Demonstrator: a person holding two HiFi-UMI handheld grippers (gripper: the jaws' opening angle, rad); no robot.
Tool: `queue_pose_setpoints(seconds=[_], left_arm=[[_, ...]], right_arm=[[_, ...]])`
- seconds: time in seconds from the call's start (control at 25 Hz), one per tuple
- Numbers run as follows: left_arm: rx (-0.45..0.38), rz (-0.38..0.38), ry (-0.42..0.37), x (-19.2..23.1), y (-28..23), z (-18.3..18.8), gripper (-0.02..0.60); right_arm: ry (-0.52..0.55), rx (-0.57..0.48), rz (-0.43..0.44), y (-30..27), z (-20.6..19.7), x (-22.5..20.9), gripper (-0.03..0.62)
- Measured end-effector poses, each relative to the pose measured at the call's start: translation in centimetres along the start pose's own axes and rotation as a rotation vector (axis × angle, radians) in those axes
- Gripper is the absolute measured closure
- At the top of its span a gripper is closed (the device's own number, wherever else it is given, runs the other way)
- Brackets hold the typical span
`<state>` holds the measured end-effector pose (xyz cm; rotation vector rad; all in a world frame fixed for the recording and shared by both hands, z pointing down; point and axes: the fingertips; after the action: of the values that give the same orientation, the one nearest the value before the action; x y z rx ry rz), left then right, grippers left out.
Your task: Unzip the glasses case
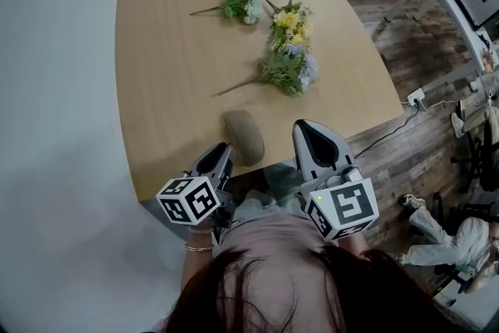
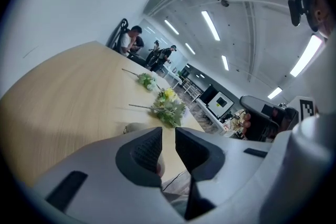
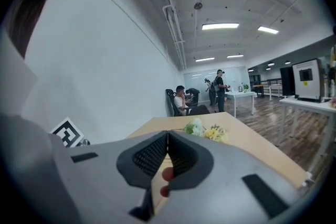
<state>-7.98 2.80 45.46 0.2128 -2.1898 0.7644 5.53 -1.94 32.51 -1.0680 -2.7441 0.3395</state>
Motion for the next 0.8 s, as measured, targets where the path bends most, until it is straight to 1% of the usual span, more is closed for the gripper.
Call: queue_pose_setpoints(seconds=[0.2, 0.4, 0.52, 0.56, 0.64, 0.8], left_arm=[[0.061, 0.061, 0.041, 2.4, -2.6, -1.1, 0.483], [0.064, 0.130, 0.105, 5.1, -4.3, -1.6, 0.468], [0.111, 0.110, 0.173, 5.9, -5.7, -2.4, 0.424], [0.133, 0.098, 0.202, 6.1, -6.1, -2.8, 0.395], [0.165, 0.093, 0.247, 6.4, -6.9, -3.5, 0.362], [0.202, 0.112, 0.287, 7.3, -7.8, -4.3, 0.336]], right_arm=[[-0.024, 0.004, 0.042, -1.9, 0.1, -1.6, 0.579], [-0.016, 0.016, 0.064, -3.8, 0.4, -2.8, 0.579], [-0.028, 0.027, 0.079, -5.0, 0.2, -3.5, 0.579], [-0.030, 0.028, 0.084, -5.3, 0.2, -3.7, 0.580], [-0.028, 0.031, 0.091, -5.9, 0.2, -4.0, 0.579], [-0.025, 0.038, 0.103, -6.8, 0.2, -4.9, 0.580]])
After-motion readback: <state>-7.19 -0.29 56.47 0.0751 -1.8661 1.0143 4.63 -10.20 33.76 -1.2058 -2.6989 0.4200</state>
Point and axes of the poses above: the fingertips, and each gripper's own axes: y backward along the fingers, x to its left, z out of its top, and after that the axes turned 12 degrees about y, right-handed
